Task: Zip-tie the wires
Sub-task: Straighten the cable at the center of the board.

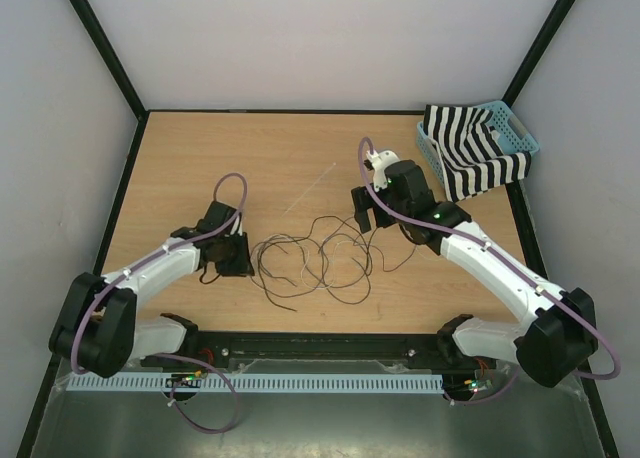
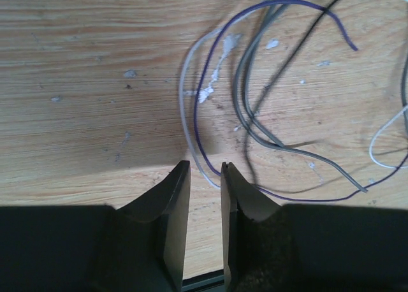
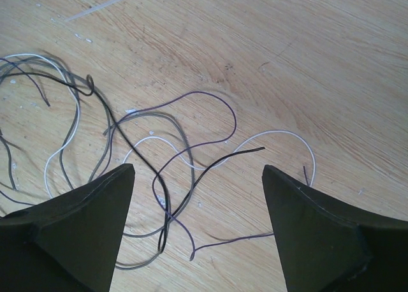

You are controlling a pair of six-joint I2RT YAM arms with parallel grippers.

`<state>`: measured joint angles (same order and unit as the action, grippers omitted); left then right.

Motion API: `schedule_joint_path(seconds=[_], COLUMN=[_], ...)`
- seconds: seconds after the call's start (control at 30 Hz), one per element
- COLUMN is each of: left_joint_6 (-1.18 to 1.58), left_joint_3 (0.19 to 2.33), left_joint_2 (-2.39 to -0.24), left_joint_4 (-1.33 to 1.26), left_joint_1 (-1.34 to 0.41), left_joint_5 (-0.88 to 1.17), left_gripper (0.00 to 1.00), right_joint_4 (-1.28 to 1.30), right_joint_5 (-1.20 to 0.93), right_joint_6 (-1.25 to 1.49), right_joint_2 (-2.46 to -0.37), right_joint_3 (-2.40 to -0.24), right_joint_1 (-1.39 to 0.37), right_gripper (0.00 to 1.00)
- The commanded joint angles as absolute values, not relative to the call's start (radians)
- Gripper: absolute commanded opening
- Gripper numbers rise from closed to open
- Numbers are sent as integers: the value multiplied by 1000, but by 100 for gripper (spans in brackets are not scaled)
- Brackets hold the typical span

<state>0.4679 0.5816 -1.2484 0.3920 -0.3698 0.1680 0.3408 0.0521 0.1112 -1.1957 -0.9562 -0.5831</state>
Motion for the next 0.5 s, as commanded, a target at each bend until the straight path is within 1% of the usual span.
schedule_joint_path(seconds=[0.0, 0.1, 0.2, 0.33, 0.47], left_joint_6=[486, 496, 496, 462, 466], left_joint_3=[559, 556, 574, 615, 635], left_joint_2=[-1249, -1222, -1177, -1112, -1088], left_joint_4=[350, 350, 352, 358, 356], left_joint_1=[-361, -351, -344, -344, -363], left_joint_5=[112, 102, 91, 116, 184], left_gripper=[31, 46, 57, 65, 68], right_joint_4=[323, 324, 324, 324, 323], right_joint_5=[31, 42, 41, 3, -32], right_joint_6=[107, 109, 116, 120, 126], right_joint_2=[-1200, -1200, -1205, -1206, -1214], right_joint_3=[-958, -959, -971, -977, -954], right_joint_1=[-586, -586, -586, -587, -587], right_gripper=[92, 94, 94, 98, 100])
